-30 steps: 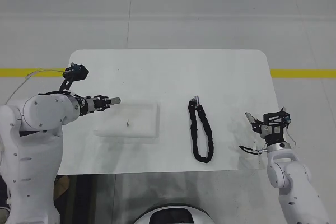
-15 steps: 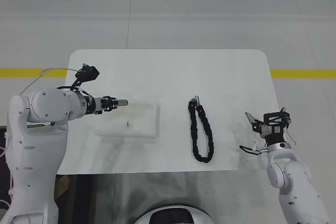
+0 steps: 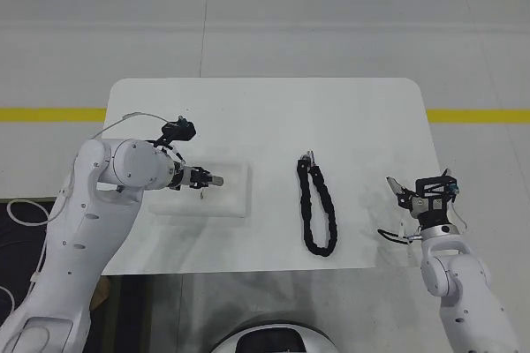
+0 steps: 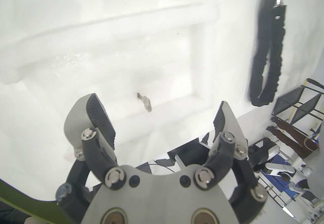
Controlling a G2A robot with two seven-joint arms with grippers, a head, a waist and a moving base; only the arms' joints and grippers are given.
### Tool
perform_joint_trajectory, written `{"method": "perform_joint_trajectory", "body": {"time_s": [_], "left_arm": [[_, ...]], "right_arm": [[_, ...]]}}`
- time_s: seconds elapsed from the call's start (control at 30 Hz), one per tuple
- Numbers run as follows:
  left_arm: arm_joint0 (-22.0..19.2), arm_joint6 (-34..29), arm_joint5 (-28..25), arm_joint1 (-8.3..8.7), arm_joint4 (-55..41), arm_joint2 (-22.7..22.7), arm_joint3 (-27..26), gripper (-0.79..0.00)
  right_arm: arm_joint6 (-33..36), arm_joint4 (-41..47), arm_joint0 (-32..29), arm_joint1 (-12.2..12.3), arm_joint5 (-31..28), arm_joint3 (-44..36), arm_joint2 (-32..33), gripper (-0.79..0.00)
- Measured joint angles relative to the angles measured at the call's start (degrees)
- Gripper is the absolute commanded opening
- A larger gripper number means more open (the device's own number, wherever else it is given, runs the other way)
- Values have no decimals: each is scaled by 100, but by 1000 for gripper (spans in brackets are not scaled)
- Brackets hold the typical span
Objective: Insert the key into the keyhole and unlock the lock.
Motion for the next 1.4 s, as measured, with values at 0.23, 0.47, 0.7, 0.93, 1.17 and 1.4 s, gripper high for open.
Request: {"method": "perform_joint_trajectory", "body": {"time_s": [0.23, 0.47, 0.7, 0.93, 1.17, 1.4], "left_arm": [[-92, 0, 0, 212, -252, 313, 96, -403], [-351, 0, 1, 357, -376, 689, 319, -474], [-589, 0, 1, 449, -491, 984, 631, -496], [-722, 41, 42, 478, -599, 1184, 715, -542], [-793, 83, 83, 525, -631, 1305, 835, -570], [-805, 220, 221, 576, -735, 1335, 831, -514]], "right_arm": [[0, 0, 0, 0, 0, 0, 0, 0], [0, 0, 0, 0, 0, 0, 0, 0], [0, 0, 0, 0, 0, 0, 0, 0], [0, 0, 0, 0, 0, 0, 0, 0], [0, 0, 0, 0, 0, 0, 0, 0], [0, 0, 0, 0, 0, 0, 0, 0]]}}
